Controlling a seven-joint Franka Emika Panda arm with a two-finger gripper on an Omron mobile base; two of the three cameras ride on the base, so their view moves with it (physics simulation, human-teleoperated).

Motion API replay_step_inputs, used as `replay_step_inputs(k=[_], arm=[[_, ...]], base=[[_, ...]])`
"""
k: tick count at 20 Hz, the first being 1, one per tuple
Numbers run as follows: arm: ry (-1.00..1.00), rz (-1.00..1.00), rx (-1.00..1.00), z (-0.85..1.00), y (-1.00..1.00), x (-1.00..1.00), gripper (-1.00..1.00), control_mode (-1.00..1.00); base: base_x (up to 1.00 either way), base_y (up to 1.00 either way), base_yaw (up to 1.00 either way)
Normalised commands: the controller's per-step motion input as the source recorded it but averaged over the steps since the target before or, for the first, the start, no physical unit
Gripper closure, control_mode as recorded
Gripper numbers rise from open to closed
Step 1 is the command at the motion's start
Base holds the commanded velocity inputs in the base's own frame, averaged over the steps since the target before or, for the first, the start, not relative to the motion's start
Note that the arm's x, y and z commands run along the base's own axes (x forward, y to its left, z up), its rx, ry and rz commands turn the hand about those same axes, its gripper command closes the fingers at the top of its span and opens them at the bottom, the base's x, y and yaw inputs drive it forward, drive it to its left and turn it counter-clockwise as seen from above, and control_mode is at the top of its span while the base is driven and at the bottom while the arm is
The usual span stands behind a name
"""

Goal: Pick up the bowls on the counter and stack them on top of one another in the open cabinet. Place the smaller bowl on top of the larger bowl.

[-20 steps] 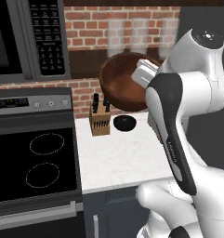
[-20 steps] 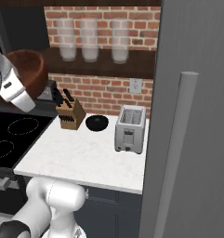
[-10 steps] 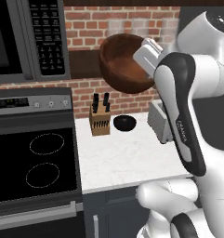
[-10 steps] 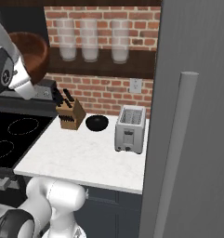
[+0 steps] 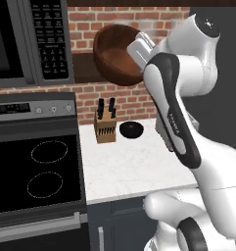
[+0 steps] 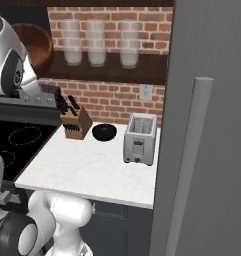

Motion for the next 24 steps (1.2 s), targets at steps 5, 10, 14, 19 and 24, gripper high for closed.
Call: replay_step_inputs(k=[5, 10, 14, 19, 24], arm=[[0.03, 0.0, 0.0, 0.0, 0.06, 0.73, 1.0, -1.0], [0.09, 0.0, 0.0, 0.0, 0.01, 0.74, 1.0, -1.0], [0.09, 0.0, 0.0, 0.0, 0.14, 0.7, 1.0, -1.0], [0.01, 0.0, -0.02, 0.0, 0.29, 0.65, 1.0, -1.0], [0.0, 0.0, -0.04, 0.0, 0.3, 0.56, 1.0, -1.0]], base=[[0.0, 0.0, 0.0], [0.0, 0.0, 0.0], [0.0, 0.0, 0.0], [0.0, 0.0, 0.0], [0.0, 0.0, 0.0]])
